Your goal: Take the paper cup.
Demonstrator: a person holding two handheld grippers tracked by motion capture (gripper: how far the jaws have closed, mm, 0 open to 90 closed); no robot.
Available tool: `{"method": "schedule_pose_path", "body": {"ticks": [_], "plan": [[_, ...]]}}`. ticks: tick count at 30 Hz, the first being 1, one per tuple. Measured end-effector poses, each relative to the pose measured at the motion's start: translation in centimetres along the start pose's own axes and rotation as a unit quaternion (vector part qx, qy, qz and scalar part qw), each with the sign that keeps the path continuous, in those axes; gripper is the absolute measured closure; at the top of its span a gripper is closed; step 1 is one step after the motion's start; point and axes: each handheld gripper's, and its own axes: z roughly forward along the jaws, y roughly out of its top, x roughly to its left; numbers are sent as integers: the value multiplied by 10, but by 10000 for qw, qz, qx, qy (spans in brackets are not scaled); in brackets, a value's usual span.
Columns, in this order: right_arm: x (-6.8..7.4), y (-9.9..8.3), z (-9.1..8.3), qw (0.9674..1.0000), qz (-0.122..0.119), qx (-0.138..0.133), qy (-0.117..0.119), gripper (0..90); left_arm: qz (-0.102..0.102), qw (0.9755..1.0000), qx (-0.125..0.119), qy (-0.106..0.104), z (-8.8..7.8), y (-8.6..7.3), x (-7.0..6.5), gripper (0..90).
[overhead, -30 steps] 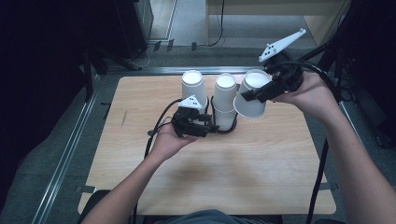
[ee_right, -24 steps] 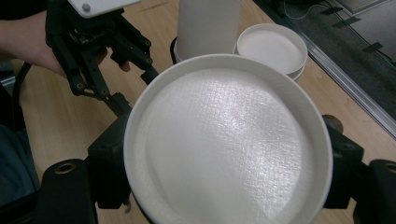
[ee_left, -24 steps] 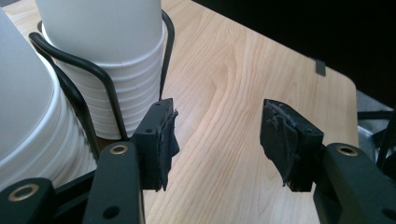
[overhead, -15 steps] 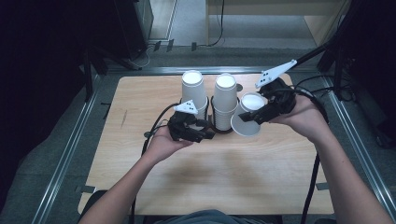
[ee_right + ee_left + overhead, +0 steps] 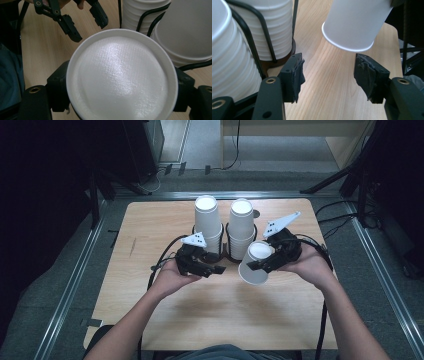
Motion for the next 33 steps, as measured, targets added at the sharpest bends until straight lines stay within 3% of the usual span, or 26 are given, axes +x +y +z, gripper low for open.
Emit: {"method": "schedule_pose_path", "body": {"ticks": [4,11,15,18,22,28,30,33], "plan": [[1,-8,14,9999,-7,11,128,230,6,9999,54,-147,-2,-4,2,352],[6,-19,34,9992,-194,85,344,229,86,9995,262,-152,0,-15,2,128],[6,-21,43,9986,-173,44,491,229,-97,9988,209,-434,0,-19,4,99],[9,-21,51,9982,-166,54,568,230,-36,9985,211,-496,1,-22,3,76],[11,-19,59,9978,-249,105,606,228,151,9984,264,-485,2,-26,1,74],[14,-15,69,9968,-266,59,752,229,162,9982,355,-449,7,-29,1,74],[14,-15,72,9964,-270,43,797,229,176,9983,469,-301,10,-29,1,3],[14,-14,75,9964,-272,54,805,229,204,9974,552,-418,14,-30,3,0]]}}
